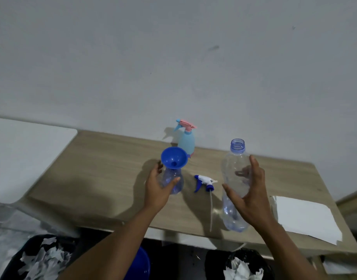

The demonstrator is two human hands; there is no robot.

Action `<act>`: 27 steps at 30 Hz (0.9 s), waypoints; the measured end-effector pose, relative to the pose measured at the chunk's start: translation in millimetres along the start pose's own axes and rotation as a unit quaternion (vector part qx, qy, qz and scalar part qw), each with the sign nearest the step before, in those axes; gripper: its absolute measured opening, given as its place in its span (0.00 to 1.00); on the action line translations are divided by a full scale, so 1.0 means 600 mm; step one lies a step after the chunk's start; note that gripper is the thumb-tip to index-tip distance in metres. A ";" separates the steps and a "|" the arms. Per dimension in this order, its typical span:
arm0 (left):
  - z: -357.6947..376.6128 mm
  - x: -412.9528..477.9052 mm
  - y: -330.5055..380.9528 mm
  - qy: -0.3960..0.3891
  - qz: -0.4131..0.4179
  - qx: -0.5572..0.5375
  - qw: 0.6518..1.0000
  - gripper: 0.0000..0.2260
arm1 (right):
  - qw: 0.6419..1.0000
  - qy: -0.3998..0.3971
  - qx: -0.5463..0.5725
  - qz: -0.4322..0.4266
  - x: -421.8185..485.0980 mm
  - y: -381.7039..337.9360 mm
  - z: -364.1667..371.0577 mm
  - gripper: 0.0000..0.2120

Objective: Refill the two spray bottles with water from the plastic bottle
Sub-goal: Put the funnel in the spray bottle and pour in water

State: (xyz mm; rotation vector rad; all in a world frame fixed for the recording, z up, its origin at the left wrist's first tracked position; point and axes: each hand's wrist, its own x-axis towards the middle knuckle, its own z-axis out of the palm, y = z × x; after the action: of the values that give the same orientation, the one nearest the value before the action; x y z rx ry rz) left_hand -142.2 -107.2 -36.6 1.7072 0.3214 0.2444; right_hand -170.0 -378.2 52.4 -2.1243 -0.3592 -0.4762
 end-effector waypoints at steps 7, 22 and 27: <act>-0.006 0.019 0.022 -0.057 0.060 -0.046 0.996 0.43 | 0.999 0.013 -0.028 0.023 0.011 -0.035 0.024 0.47; -0.023 0.032 0.054 -0.085 0.098 -0.034 0.991 0.35 | 0.988 -0.076 -0.130 0.028 0.022 -0.059 0.039 0.51; -0.022 0.038 0.056 -0.098 0.095 -0.020 0.990 0.36 | 0.975 -0.135 -0.172 0.030 0.031 -0.074 0.044 0.50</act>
State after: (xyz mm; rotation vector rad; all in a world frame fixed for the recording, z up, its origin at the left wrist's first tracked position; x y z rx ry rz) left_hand -123.1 -91.9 -2.0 1.7084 0.0081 0.2186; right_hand -167.1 -330.5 79.5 -2.5394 -0.3870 -0.2233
